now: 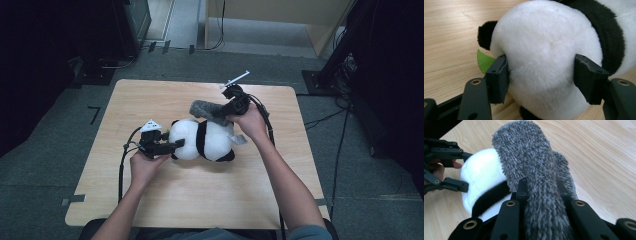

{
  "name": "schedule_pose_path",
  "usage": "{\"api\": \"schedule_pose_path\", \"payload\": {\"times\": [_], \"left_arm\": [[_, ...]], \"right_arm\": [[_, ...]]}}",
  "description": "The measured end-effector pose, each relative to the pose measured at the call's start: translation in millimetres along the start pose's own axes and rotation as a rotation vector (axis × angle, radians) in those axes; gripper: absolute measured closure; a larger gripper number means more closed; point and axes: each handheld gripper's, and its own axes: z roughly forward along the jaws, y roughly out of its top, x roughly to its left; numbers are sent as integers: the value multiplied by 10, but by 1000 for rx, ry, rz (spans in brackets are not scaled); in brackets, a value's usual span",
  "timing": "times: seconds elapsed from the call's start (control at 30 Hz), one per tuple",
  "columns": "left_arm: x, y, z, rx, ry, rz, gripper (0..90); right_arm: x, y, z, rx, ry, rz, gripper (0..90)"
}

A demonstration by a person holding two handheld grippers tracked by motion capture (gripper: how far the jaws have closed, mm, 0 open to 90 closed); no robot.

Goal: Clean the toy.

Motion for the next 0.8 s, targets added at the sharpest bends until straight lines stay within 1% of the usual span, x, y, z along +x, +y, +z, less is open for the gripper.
{"api": "schedule_pose_path", "payload": {"times": [0.07,0.23,0.27,0.33,0.43,0.57,0.6,0.63,0.7,0.8], "left_arm": [[4,-5,3,-3,-1,3,341],[24,-17,4,-9,-11,-3,323],[29,-20,4,-12,-14,-6,317],[38,-29,4,-22,-24,-10,301],[31,-27,-3,-25,-23,-8,287],[11,-13,-32,-19,-22,-11,274],[3,-10,-38,-17,-19,-11,273],[-7,-6,-47,-11,-15,-16,273],[-19,-2,-58,-7,-15,-15,273],[-33,-2,-65,-4,-9,-12,274]], "right_arm": [[-43,-51,-70,-6,-5,8,728],[-83,-128,-195,-19,-24,14,728],[-75,-129,-216,-22,-27,17,728],[-35,-112,-254,-45,-32,10,728],[66,-54,-281,-74,-23,-12,725],[274,50,-248,-103,2,-64,716],[346,79,-216,-108,13,-82,716],[387,93,-192,-110,18,-94,715],[507,128,-101,-109,38,-125,714],[641,153,34,-96,57,-156,708]]}}
